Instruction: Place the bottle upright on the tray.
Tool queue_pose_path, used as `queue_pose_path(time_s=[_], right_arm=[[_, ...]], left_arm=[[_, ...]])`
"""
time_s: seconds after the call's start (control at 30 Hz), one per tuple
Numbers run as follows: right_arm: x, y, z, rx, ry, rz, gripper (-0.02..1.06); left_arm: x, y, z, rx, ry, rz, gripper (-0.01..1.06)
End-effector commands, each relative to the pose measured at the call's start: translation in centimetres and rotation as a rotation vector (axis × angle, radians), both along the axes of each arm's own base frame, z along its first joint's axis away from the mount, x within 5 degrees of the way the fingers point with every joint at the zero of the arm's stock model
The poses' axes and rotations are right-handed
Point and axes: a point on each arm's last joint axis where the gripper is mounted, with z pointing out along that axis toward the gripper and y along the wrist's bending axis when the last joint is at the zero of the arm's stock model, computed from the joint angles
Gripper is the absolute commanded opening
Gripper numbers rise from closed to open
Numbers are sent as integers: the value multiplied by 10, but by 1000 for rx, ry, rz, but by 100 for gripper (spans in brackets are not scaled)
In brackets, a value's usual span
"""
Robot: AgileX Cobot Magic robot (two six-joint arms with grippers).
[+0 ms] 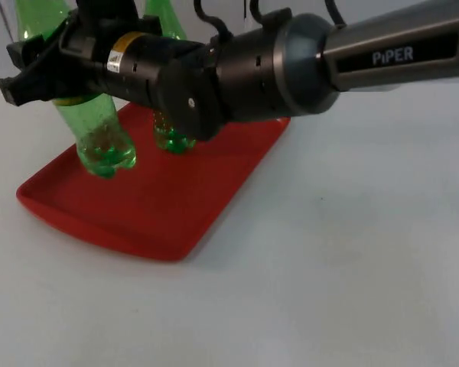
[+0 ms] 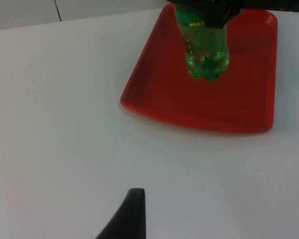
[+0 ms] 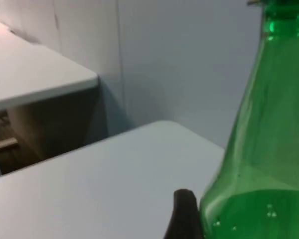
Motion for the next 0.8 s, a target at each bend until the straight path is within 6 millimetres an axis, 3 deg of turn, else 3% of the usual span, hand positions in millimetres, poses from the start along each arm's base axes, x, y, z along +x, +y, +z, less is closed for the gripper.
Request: queue_pose_path(time_s=[0.0,0.4,0.53,0.77], right_arm=[[0,2,4,58,-49,54,0],[4,1,-9,120,-113,63,0],[15,-7,-33,186,-79,50,0],[18,-10,-54,207,-74,53,0]], left_arm=[[0,0,-1,-7,0,-3,98],[0,0,-1,-7,0,-3,98],[0,0,-1,-7,0,-3,98],[0,0,-1,-7,0,-3,98]])
